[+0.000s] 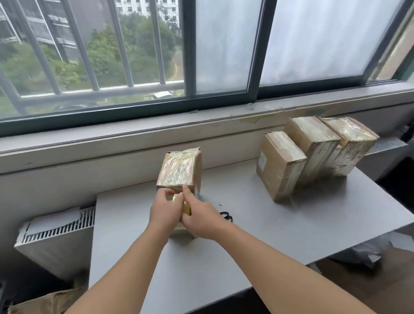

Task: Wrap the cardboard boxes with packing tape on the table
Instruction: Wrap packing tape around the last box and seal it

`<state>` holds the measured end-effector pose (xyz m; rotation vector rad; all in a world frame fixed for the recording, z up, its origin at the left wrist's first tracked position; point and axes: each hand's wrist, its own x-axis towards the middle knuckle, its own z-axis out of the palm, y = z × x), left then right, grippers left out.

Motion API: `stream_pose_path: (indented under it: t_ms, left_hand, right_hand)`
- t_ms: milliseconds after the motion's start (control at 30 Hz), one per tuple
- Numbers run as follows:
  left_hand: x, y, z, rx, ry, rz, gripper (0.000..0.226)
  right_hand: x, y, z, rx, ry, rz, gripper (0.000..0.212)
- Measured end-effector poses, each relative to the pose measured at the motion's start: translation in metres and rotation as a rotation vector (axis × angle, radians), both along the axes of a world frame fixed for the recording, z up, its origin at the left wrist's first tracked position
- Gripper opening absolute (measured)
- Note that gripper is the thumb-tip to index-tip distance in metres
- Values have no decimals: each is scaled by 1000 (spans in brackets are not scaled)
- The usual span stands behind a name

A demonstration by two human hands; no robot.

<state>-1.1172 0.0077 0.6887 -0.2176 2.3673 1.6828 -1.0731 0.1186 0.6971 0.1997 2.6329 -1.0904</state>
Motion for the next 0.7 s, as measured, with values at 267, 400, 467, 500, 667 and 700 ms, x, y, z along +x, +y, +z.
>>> stream_pose_path:
  t_ms: [267,400,467,500,667,700]
  left_hand:
    - [-2,-2,3,129,-56,74,10]
    - [-6,-3,0,298,-160,60,18]
    - [-11,-2,-1,311,-179,48,16]
    - [-15,-1,-2,315,-186,47,15]
    - [-27,8,-2,330,-202,72,7]
    - [-30,9,-3,333,-198,90,5]
  right_hand:
    - [-9,35,-17,-101,198,-292,49]
    - [-21,71,-44,-3,89,-323,36]
    - [-28,86,-63,95,34,-290,37]
    - [-32,94,-74,140,5,-266,38]
    - [-55,119,-124,382,-130,-58,49]
    - [-58,123,-133,423,-144,-1,51]
